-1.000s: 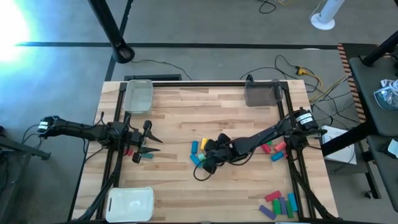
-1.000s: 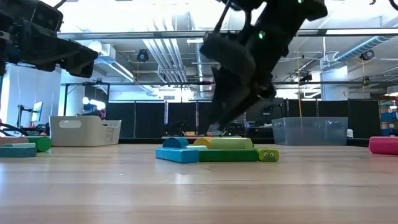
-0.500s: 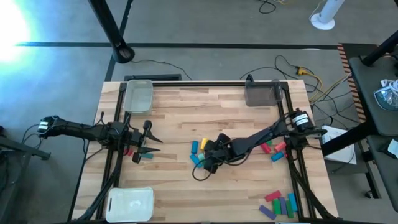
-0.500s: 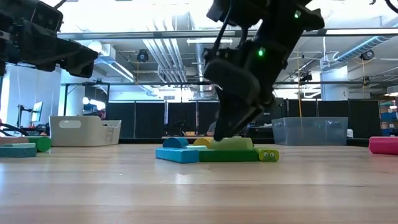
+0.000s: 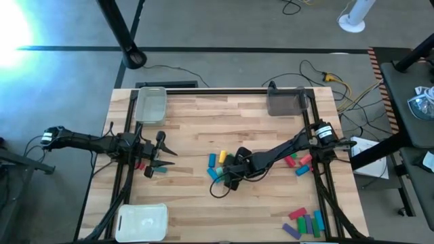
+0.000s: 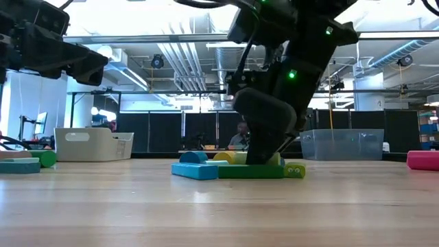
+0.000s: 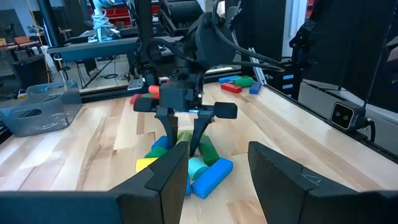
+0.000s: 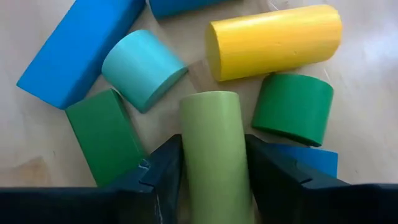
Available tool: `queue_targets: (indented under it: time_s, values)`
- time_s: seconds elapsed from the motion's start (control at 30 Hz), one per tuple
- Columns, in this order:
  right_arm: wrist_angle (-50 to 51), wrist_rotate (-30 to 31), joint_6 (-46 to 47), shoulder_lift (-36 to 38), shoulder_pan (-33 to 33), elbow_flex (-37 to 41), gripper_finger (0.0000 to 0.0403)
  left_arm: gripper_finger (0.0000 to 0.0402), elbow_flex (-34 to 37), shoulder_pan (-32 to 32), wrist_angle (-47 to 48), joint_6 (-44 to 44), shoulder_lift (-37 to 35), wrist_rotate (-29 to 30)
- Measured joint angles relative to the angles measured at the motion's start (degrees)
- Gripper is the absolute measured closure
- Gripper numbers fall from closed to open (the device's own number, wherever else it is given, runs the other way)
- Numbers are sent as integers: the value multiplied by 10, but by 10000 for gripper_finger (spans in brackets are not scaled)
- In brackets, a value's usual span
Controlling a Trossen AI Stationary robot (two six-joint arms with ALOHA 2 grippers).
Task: Sort blocks
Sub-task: Put the light green cylindrical block into the black bin
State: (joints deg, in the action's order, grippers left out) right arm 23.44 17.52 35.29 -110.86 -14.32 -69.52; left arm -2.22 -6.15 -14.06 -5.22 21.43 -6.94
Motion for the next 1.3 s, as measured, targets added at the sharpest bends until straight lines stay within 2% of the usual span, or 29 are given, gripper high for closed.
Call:
queue_targets:
  time_s: [0.47,0.77,0.83,1.07,1.3]
  values:
    - [19,-12,-22,0,1,-15,277,248,0,0,0,0,0,0]
    - [163,-15,-46,83,8,-144,276,248,0,0,0,0,0,0]
    - [187,1,-51,103,17,-161,278,248,0,0,0,0,0,0]
    - [221,143,-5,205,85,-163,271,248,0,0,0,0,0,0]
    - [363,187,89,274,218,-143,279,248,0,0,0,0,0,0]
